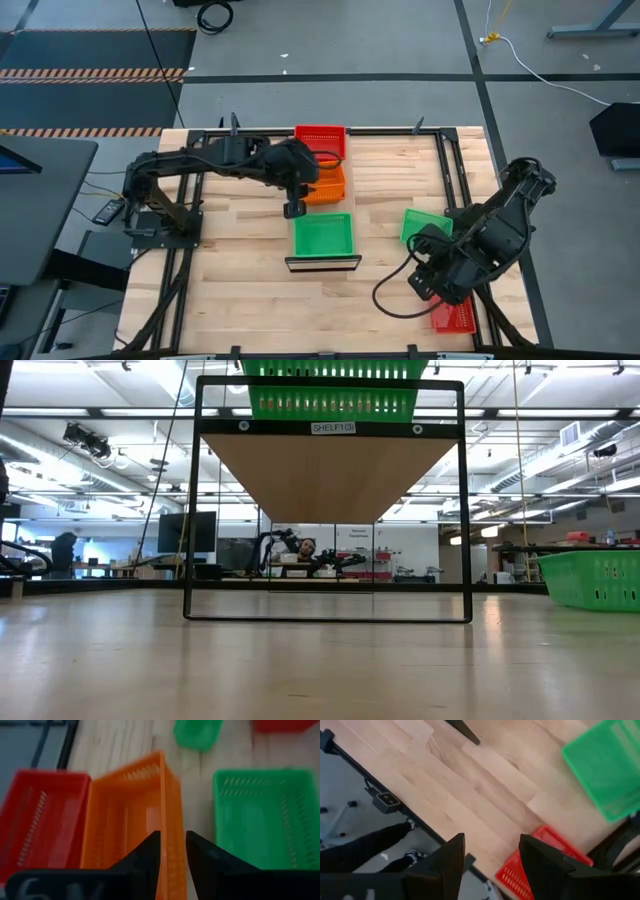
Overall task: Stack baskets on shelf by color
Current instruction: Stack the orange basket on top of the orange baskets on the shelf
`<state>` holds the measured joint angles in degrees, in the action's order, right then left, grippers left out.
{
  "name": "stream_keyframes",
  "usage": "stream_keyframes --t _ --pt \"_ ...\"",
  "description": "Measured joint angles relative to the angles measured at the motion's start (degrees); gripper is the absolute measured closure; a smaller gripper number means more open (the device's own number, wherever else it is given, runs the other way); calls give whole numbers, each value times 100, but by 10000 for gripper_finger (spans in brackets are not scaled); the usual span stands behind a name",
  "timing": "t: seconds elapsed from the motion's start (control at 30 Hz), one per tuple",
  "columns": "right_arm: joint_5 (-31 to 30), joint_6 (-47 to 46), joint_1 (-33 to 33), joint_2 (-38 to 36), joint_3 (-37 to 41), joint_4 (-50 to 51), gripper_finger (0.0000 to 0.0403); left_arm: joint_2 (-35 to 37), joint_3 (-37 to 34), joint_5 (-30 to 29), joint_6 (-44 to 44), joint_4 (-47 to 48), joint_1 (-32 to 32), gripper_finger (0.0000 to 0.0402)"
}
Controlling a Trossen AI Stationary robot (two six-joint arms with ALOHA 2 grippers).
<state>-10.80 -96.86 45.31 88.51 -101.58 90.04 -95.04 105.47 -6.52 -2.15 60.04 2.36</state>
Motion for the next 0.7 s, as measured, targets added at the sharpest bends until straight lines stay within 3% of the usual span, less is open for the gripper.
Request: stream_keyframes --t 0.17,0.5,0.7 --pt "-154 -810 333 -2 63 4 211 10 266 0 -1 -164 -36 307" --pt "-95 -1505 702 0 465 -472 211 -73 -13 -180 -348 171 -34 312" --pt "-93 -1687 779 9 479 -555 211 -72 -15 -181 -455 212 -36 361"
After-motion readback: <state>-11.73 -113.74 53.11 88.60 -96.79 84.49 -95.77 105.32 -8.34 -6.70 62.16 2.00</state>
